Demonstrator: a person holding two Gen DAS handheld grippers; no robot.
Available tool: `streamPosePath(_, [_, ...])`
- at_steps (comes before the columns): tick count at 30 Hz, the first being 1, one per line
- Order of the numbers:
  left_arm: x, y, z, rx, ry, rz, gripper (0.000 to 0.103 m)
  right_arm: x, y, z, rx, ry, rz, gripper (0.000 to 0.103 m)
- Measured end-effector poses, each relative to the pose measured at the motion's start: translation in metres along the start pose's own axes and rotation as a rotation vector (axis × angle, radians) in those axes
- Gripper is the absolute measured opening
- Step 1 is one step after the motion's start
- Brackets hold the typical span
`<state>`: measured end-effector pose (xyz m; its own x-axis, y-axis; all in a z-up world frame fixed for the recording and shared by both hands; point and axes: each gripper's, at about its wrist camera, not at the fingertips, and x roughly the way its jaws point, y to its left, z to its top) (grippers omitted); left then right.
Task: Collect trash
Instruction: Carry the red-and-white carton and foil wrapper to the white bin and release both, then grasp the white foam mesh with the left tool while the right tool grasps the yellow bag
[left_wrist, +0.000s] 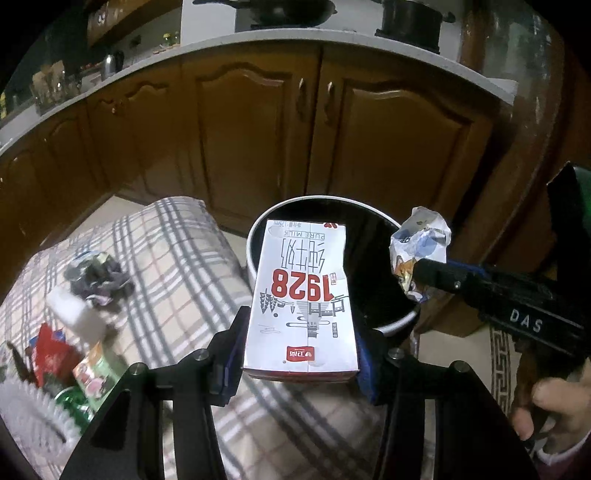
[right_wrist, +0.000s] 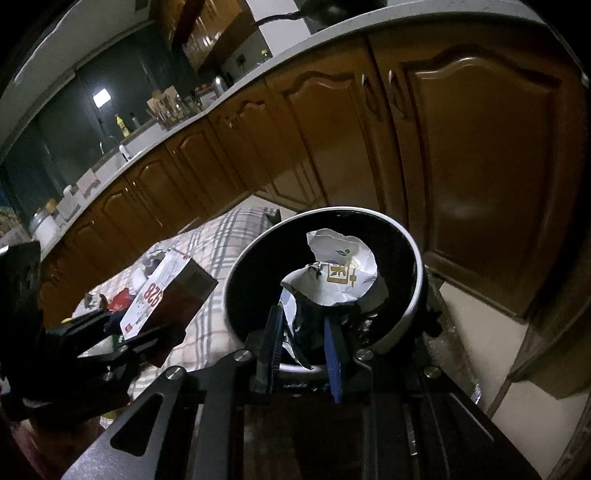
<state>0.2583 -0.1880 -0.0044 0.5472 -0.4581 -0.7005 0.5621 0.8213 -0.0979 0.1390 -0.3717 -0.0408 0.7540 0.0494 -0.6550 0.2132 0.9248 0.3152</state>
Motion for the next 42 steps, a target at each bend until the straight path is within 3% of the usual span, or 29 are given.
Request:
streamPosePath(16, [0.069, -0.004, 0.043, 0.005, 0.091, -0.006, 0.052, 0.037, -0.02, 0.031, -0.041, 0.105, -0.01, 0.026])
streamPosePath(21, [0.08, -0.002, 0.047, -0.021, 0.124, 0.014, 0.072, 0.039, -0.03, 0.036, 0.003, 0.11, 0.002, 0.05])
streamPosePath(29, [0.036, 0.015, 0.024, -0.094, 0.042, 0.015, 0.077, 0.017, -0.025, 0.028, 0.039, 0.05, 0.023, 0.058])
streamPosePath(35, [-0.013, 0.031, -0.015, -0.157, -0.016, 0.014, 0.078, 0.001, -0.003, 0.005, 0.061, 0.0, 0.061, 0.078])
streamPosePath(42, [-0.067, 0.055, -0.067, -0.208, -0.038, 0.016, 0.078, -0.006, 0.033, -0.03, 0.076, -0.014, 0.099, 0.081])
